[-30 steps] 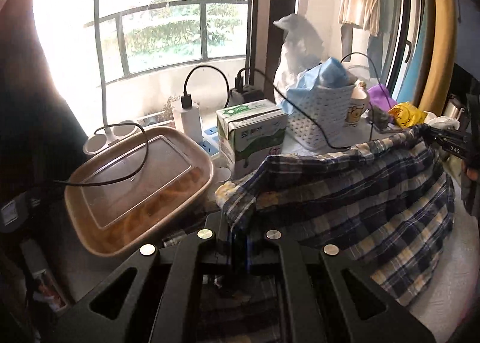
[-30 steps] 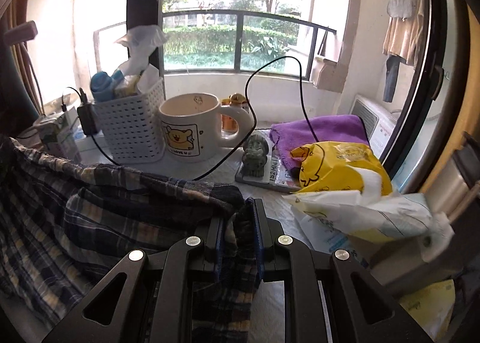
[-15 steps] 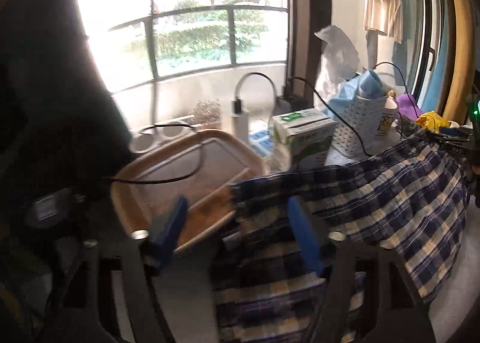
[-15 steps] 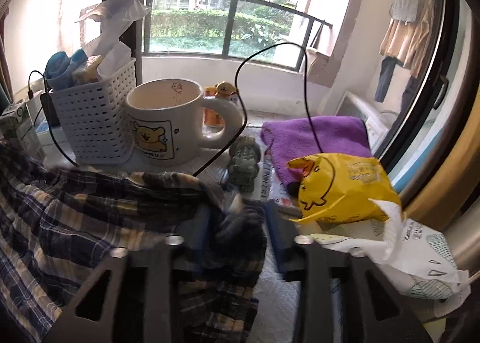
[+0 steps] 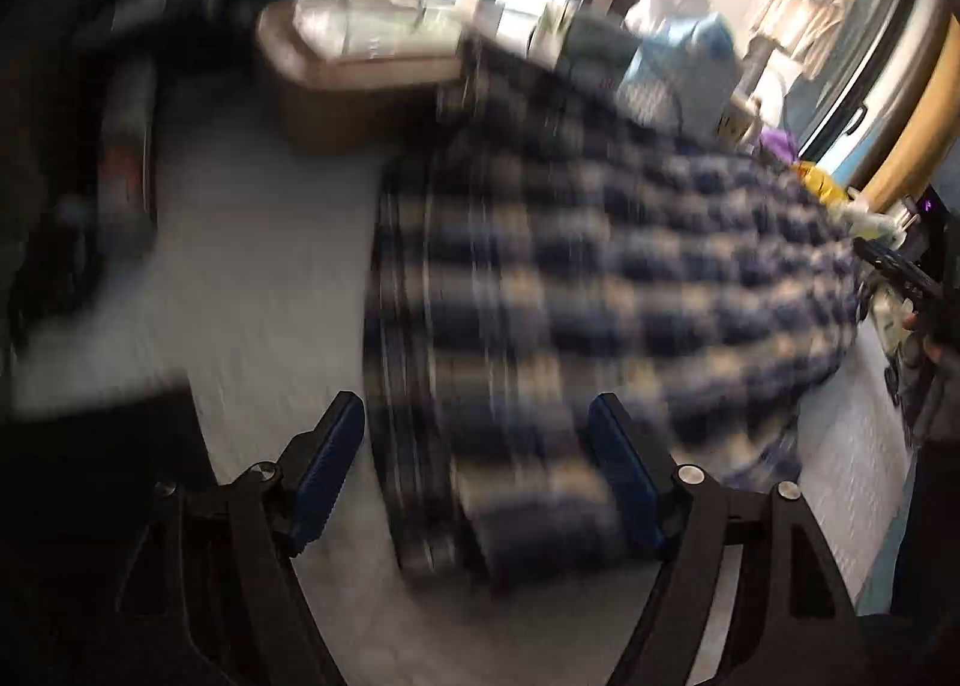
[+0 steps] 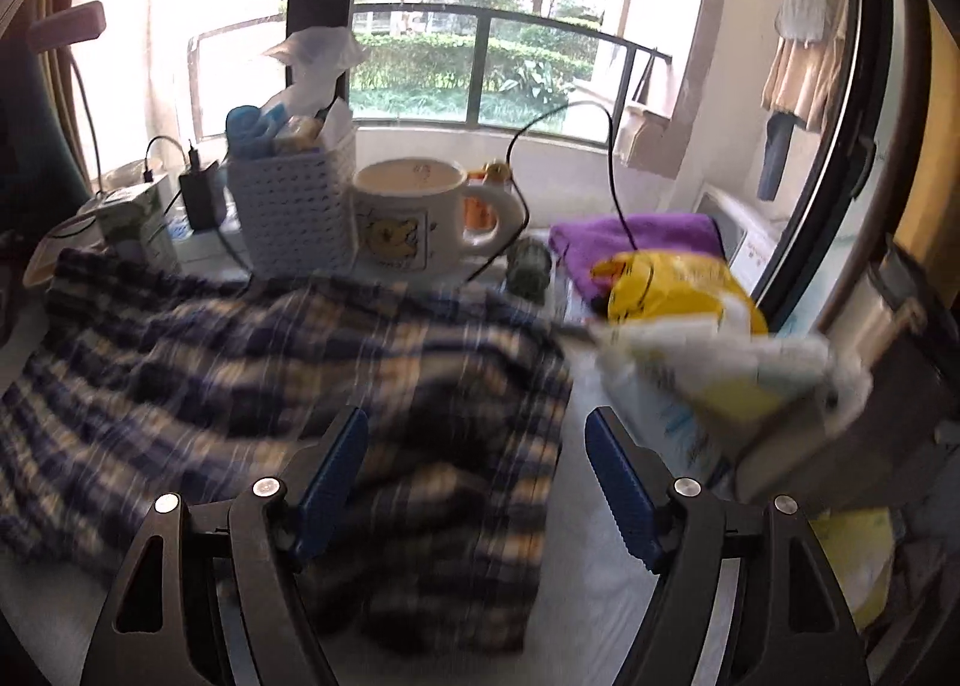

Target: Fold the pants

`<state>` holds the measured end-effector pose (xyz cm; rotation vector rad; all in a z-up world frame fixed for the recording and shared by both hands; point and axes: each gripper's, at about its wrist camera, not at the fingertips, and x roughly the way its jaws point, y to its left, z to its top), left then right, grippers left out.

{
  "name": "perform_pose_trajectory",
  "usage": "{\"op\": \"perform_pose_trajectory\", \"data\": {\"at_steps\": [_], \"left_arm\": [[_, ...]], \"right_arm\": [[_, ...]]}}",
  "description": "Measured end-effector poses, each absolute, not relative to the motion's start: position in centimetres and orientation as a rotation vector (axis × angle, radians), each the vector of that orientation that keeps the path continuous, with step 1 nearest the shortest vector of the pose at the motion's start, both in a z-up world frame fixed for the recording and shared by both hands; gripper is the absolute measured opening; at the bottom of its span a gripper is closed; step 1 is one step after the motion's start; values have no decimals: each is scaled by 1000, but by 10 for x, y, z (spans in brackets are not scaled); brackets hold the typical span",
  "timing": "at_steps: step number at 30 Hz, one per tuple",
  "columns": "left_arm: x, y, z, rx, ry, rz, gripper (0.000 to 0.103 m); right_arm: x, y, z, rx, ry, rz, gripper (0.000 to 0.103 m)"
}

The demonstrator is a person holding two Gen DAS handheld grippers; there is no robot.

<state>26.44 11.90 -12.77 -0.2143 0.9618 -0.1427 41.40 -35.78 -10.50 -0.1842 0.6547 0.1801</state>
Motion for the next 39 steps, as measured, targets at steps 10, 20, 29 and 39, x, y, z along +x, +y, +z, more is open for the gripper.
{"op": "perform_pose_trajectory", "data": {"at_steps": [10,20,29,39], "left_arm": [[252,105,-130,-178,935,-58,67],[229,99,-126,-228,931,-71,4],[210,90,-106,-258,919,-79,4],[193,84,-130,-269,1020,-74,5]], "right_arm": [[366,-388,-133,19,738,184,77],[386,-401,-152,328,791,299,89],[409,-396,-153,372,759,261,23],[390,-401,-116,-25,779,246,22]]}}
